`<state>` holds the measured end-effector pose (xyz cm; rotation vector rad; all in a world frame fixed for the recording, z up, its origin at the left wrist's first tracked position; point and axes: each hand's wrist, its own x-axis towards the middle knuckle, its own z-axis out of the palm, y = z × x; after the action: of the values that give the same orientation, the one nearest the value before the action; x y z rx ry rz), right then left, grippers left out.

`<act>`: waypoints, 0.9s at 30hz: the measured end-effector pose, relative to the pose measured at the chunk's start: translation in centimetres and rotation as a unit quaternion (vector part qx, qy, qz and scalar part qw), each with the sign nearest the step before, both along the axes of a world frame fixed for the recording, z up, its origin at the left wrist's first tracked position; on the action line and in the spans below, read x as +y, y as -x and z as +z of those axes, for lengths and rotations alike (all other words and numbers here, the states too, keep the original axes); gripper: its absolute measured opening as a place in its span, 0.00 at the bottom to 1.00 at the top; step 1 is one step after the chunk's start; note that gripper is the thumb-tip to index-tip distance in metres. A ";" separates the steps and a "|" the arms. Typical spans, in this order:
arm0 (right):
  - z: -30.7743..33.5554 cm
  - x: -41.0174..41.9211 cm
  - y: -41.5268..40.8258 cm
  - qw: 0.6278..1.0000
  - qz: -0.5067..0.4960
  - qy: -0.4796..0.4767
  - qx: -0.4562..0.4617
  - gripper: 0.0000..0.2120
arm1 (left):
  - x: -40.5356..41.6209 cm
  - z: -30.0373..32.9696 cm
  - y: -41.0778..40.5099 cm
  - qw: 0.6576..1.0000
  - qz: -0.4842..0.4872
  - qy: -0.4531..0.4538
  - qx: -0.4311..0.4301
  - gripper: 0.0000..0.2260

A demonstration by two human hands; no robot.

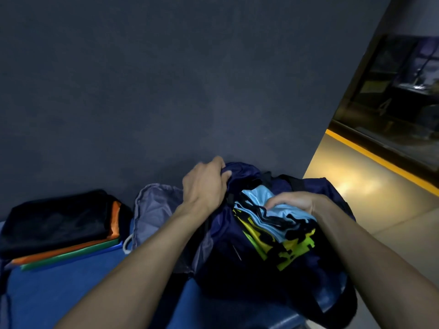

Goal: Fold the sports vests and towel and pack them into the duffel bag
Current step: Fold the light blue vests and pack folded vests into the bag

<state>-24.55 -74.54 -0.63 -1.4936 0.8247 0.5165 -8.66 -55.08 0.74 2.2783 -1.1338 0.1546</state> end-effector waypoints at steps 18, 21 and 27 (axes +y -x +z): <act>-1.0 1.5 -2.0 0.925 -0.246 -0.174 -0.232 0.31 | -0.9 -1.0 -4.5 0.855 -0.024 0.160 0.492 0.17; -1.6 4.2 -4.8 0.876 -0.164 -0.298 -0.341 0.37 | -0.8 -0.6 -4.0 0.833 -0.036 0.146 0.533 0.17; -5.1 3.0 -4.6 0.965 -0.187 -0.099 -0.157 0.14 | 0.4 -0.9 -4.8 0.849 0.002 0.187 0.494 0.20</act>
<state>-19.93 -71.49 -5.73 -1.1604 0.7556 0.0729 -3.88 -54.66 -0.15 1.6129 -0.4708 -0.6755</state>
